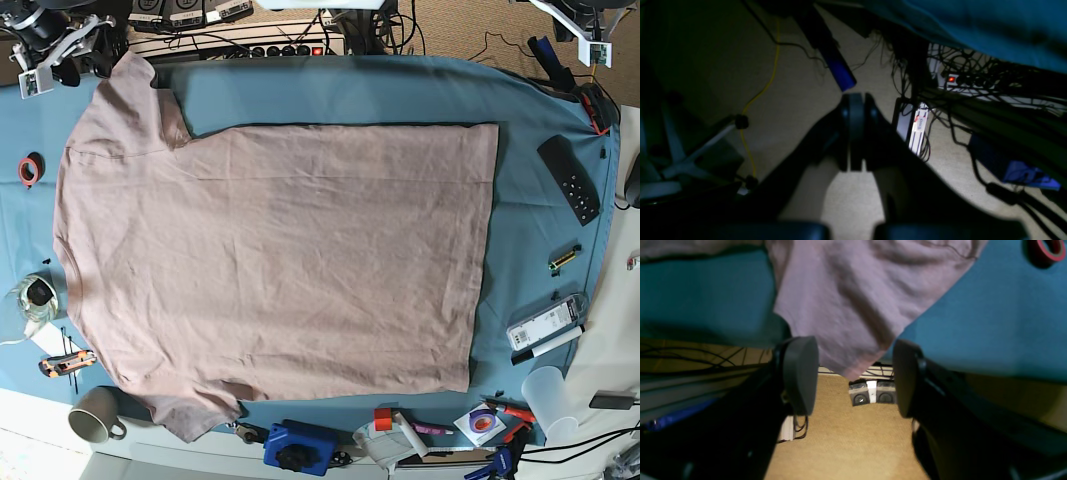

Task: Fold the T-shirt properly
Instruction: 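Move both grippers down to the shirt's shoulder corners and grasp them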

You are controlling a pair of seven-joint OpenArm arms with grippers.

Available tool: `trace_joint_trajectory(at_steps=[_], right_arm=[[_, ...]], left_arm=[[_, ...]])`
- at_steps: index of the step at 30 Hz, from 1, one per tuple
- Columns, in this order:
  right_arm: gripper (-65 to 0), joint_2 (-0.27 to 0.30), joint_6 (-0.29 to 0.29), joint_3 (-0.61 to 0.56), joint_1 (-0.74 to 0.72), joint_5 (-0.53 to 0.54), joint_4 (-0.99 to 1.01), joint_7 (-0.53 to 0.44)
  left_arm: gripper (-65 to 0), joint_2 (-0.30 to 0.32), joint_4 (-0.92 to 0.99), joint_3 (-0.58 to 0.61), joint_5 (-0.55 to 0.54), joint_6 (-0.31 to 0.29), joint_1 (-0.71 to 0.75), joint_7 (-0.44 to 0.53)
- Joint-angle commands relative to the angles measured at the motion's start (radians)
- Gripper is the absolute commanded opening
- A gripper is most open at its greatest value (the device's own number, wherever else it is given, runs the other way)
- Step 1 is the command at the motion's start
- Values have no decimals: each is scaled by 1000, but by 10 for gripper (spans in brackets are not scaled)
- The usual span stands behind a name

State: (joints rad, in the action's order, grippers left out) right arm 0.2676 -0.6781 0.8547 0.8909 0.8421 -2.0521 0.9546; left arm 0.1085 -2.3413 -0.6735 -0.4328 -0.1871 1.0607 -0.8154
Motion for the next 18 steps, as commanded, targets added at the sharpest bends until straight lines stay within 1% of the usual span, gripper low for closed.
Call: trace_joint_trajectory(at_steps=[1, 3, 6, 8, 10, 11, 13, 14, 16, 18], right_arm=[[-300, 10, -2, 11, -15, 18, -7, -17], [-300, 11, -2, 11, -61, 17, 15, -9], [-300, 34, -2, 11, -116, 24, 96, -2], [-300, 55, -2, 11, -147, 64, 179, 18], [-300, 75, -5, 11, -181, 109, 258, 65], [-300, 81, -8, 11, -195, 112, 295, 71], [-300, 81, -10, 12, -223, 116, 358, 67], [-300, 80, -20, 12, -236, 129, 385, 71], [-300, 79, -20, 12, -261, 174, 426, 91], [-300, 79, -20, 12, -283, 192, 454, 108]], left_arm=[[-650, 5, -15, -5, -2, 4, 17, 11], [-650, 5, -15, -5, -2, 4, 17, 13], [-650, 6, -15, -5, -2, 4, 17, 23], [-650, 5, -15, -5, -2, 4, 17, 23], [-650, 6, -15, -5, -2, 4, 17, 23], [-650, 5, -15, -5, -2, 4, 17, 23], [-650, 5, -15, -5, -2, 4, 17, 23], [-650, 5, -15, -5, -2, 4, 17, 23], [-650, 5, -15, -5, -2, 4, 17, 24], [-650, 6, -15, -5, -2, 4, 17, 24]])
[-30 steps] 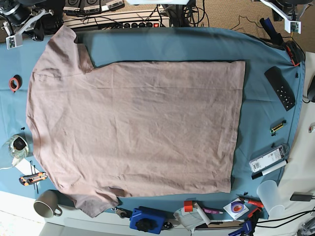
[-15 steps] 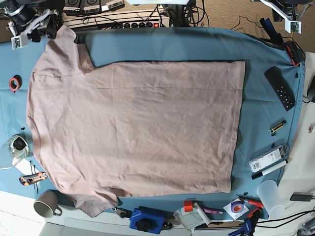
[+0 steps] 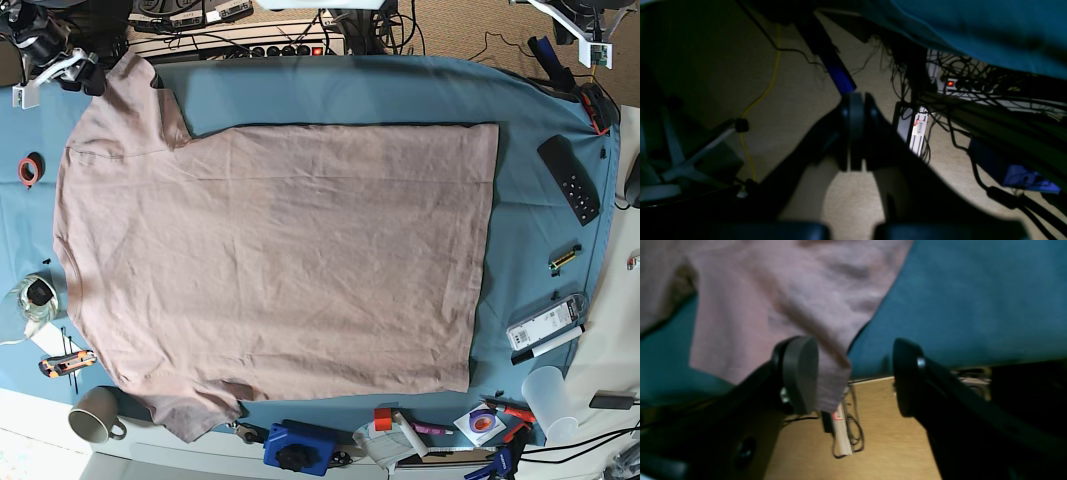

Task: Fold the T-shirt properly
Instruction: 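Move both grippers down to the shirt's shoulder corners and grasp them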

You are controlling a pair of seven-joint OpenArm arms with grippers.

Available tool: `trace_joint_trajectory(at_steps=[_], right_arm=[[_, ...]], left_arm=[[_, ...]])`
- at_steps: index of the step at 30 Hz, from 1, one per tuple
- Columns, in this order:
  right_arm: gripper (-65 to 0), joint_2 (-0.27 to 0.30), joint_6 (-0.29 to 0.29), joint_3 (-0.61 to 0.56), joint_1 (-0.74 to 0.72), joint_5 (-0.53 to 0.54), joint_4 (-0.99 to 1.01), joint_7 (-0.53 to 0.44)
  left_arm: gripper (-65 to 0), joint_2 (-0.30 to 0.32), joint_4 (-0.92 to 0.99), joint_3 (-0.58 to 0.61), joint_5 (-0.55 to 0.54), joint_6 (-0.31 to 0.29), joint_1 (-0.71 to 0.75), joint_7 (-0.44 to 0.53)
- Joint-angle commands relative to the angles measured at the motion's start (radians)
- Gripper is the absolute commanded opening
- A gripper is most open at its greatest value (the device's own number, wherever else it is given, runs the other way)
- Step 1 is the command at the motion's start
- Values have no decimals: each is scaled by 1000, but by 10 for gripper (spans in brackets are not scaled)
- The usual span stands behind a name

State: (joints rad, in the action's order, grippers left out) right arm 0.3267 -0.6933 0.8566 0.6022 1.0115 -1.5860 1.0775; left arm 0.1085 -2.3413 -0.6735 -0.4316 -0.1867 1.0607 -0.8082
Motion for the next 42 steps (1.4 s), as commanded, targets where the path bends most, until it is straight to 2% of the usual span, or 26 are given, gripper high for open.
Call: trace_joint_trajectory(at_steps=[1, 8, 14, 18, 22, 25, 28, 29, 30, 32, 36, 39, 42], right_arm=[[-301, 20, -5, 10, -5, 22, -1, -16], [-301, 20, -5, -6, -69, 63, 89, 8], [-301, 13, -5, -86, -73, 73, 160, 14], [-301, -25, -5, -91, -68, 95, 208, 39], [-301, -73, -5, -91, -36, 174, 210, 97], [-301, -98, -5, -91, -27, 174, 210, 98], [-301, -101, -5, -91, -26, 177, 210, 97], [-301, -99, -5, -91, -26, 178, 210, 97], [-301, -98, -5, -91, -26, 177, 210, 97], [-301, -96, -5, -91, -26, 177, 210, 97], [-301, -97, -5, -91, -26, 177, 210, 98], [-301, -96, -5, -91, -26, 177, 210, 98], [-301, -97, -5, -91, -26, 177, 210, 100]], left_arm=[[-650, 5, -15, -5, -3, 4, 17, 16], [-650, 6, -15, -5, -3, 4, 17, 23], [-650, 6, -15, -5, -3, 4, 17, 23], [-650, 6, -15, -5, -3, 4, 16, 26], [-650, 6, -15, -5, -3, 3, 8, 143], [-650, 5, -15, -5, -3, 3, -55, 161], [-483, 5, -15, -5, -3, 3, -143, 163], [-451, 6, -15, -5, -3, 3, -172, 163], [-444, 5, -15, -5, -3, -8, -204, 162], [-445, 5, -15, -3, -8, -67, -258, 162], [-445, 6, 74, -3, -91, -151, -349, 162], [-445, 5, 170, -3, -125, -182, -402, 161], [-445, 6, 251, -3, -179, -181, -461, 160]])
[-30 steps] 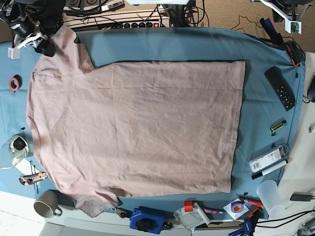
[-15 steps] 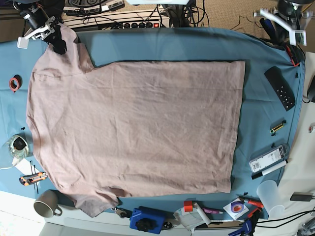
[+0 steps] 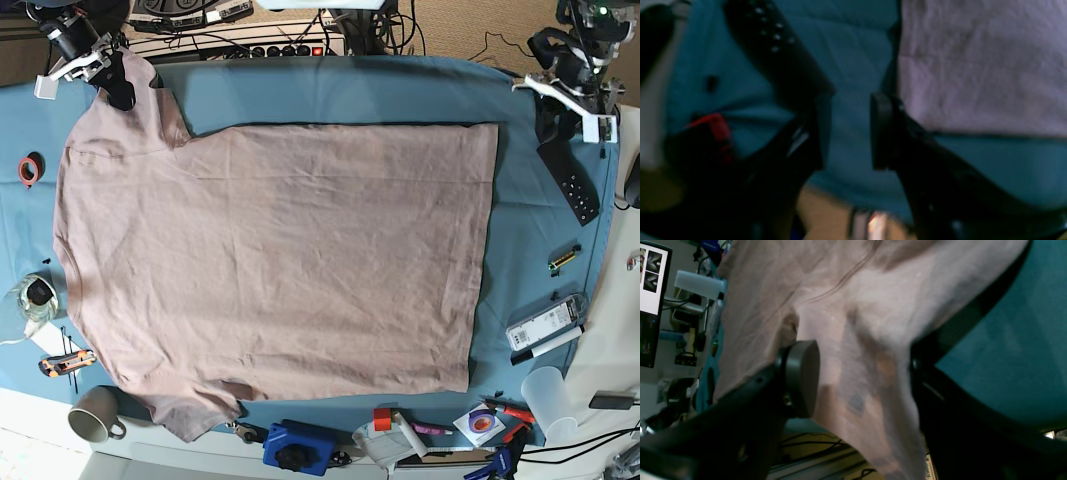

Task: Fold the T-shirt properly
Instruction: 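Move both grippers down to the shirt's shoulder corners and grasp them, then lift the shoulder edge with both grippers and pull it toward the robot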

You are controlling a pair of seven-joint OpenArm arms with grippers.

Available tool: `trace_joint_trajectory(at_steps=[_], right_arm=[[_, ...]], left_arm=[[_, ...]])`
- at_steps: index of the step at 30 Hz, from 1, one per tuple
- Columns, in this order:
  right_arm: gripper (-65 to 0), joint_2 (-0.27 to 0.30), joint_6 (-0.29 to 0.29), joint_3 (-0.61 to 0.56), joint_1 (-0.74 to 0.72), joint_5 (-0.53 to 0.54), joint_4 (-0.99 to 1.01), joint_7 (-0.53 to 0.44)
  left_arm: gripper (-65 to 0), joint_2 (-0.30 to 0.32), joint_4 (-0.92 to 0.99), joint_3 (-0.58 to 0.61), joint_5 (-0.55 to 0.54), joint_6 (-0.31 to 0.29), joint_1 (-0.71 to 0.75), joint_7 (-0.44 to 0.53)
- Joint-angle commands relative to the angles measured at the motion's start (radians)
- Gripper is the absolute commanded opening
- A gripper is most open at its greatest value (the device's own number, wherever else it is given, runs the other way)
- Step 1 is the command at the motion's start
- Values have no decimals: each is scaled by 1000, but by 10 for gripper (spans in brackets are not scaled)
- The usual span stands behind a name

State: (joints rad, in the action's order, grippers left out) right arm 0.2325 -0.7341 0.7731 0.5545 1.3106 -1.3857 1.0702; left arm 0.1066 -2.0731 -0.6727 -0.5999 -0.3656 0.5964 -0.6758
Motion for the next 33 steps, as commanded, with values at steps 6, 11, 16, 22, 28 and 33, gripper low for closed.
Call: trace_joint_trajectory(at_steps=[6, 11, 16, 22, 28, 33], right_arm=[[-301, -2, 36, -7, 22, -122, 10, 108], [-301, -2, 36, -7, 22, -125, 10, 109], [-301, -2, 36, -7, 22, -126, 10, 109], [-300, -2, 36, -7, 22, -125, 10, 108], [-301, -2, 36, -7, 19, -125, 10, 104], [-301, -3, 36, -8, 1, -125, 10, 104]], left_arm=[[-445, 8, 128, -3, -92, -96, -105, -38], [-445, 8, 250, -3, -87, -102, -158, -51], [-445, 12, 355, -4, -189, -121, -198, -186], [-445, 10, 370, -3, -229, -155, -200, -237], [-445, 2, 370, -3, -321, -156, -201, -296], [-446, -12, 371, 8, -321, -156, -201, -295]])
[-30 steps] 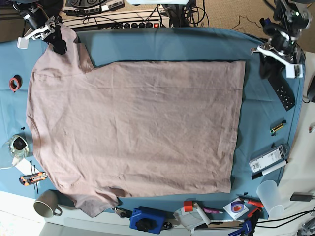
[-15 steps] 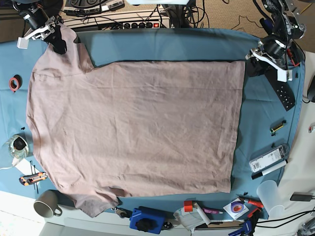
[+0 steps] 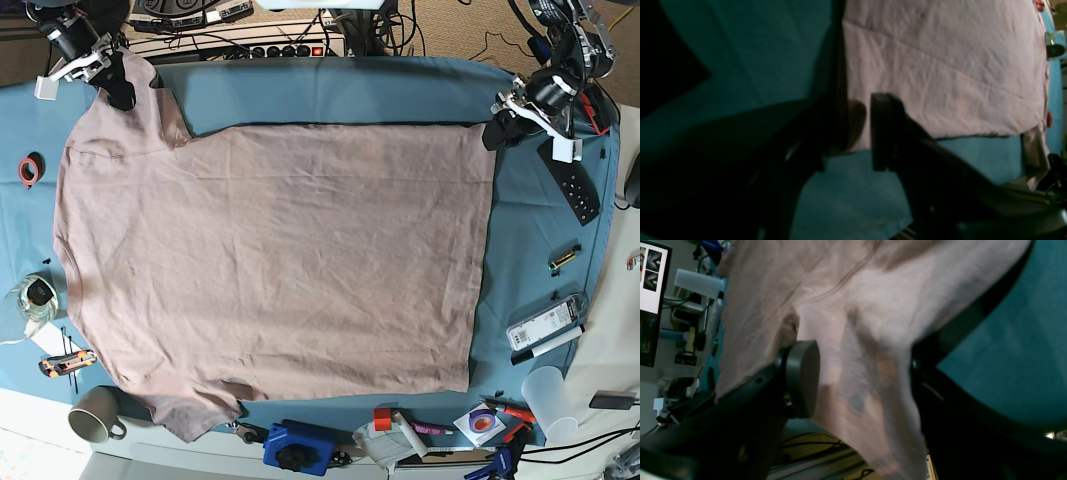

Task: Fold the T-shirt properly
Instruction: 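Lift the shoulder edge with both grippers and pull it toward the robot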

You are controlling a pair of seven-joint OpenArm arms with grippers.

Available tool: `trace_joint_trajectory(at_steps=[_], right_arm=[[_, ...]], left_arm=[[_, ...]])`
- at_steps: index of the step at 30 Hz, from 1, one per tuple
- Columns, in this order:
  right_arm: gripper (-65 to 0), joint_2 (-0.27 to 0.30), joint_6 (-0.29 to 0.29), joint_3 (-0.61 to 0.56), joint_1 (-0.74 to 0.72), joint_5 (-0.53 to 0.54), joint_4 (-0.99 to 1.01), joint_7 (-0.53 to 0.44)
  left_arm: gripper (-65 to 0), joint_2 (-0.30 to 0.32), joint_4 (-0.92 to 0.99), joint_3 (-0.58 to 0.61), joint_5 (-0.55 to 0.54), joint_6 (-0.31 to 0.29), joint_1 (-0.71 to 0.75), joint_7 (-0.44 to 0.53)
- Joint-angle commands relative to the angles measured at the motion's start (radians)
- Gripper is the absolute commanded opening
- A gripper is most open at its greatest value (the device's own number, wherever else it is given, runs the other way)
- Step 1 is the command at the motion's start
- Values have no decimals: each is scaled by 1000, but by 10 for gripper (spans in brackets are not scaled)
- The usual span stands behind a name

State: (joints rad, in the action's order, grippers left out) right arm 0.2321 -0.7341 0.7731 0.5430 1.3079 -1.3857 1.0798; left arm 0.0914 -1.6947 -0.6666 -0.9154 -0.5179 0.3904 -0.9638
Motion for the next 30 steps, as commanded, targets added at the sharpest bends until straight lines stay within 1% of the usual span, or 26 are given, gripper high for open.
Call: trace_joint_trajectory(at_steps=[1, 3, 5, 7, 8, 10, 11, 12, 15, 16, 19, 20, 21, 23, 27, 30], right_arm=[[-301, -2, 36, -8, 6, -123, 10, 95], [-301, -2, 36, -8, -2, -123, 10, 94], [-301, -2, 36, -8, -13, -123, 10, 95], [-301, -2, 36, -8, -18, -124, 10, 95], [-301, -2, 36, -8, -18, -127, 10, 95], [-305, -2, 36, -8, -17, -131, 10, 93], [-333, -2, 36, -8, -17, -131, 10, 93], [-377, -2, 36, -8, -17, -131, 10, 91], [-528, -2, 36, -8, -20, -131, 10, 76], [-559, -2, 36, -8, -20, -131, 10, 77], [-614, -2, 36, -8, -19, -155, 10, 84], [-646, -2, 36, -8, -19, -157, 10, 88], [-650, -2, 36, -7, -19, -153, 10, 95], [-650, -2, 36, -5, -19, -137, 8, 102], [-650, -8, 36, 18, -1, -124, -35, 103], [-650, -8, 36, 49, 40, -86, -116, 115]], left_arm=[[-446, 3, -6, 18, -5, -4, 5, -5], [-446, 4, -3, 65, 9, -4, 5, -2], [-446, 3, -3, 121, 77, 6, 5, 55], [-446, 3, -3, 169, 147, 57, 5, 106], [-449, 3, -3, 187, 175, 82, 2, 108], [-484, 3, -3, 210, 213, 114, 0, 108], [-503, 3, -3, 215, 221, 118, 0, 108], [-523, 3, -3, 215, 221, 117, 0, 107], [-585, 3, -3, 215, 221, 117, 0, 107], [-598, 3, -3, 215, 221, 117, 0, 107], [-604, 3, -3, 215, 221, 117, 0, 106], [-618, 3, -3, 215, 221, 117, 0, 106], [-648, 3, -3, 215, 221, 117, 0, 103], [-650, 3, -3, 215, 220, 114, 0, 99], [-650, 4, -8, 214, 208, 72, 0, 69], [-650, 3, -33, 192, 143, 73, 0, -5]])
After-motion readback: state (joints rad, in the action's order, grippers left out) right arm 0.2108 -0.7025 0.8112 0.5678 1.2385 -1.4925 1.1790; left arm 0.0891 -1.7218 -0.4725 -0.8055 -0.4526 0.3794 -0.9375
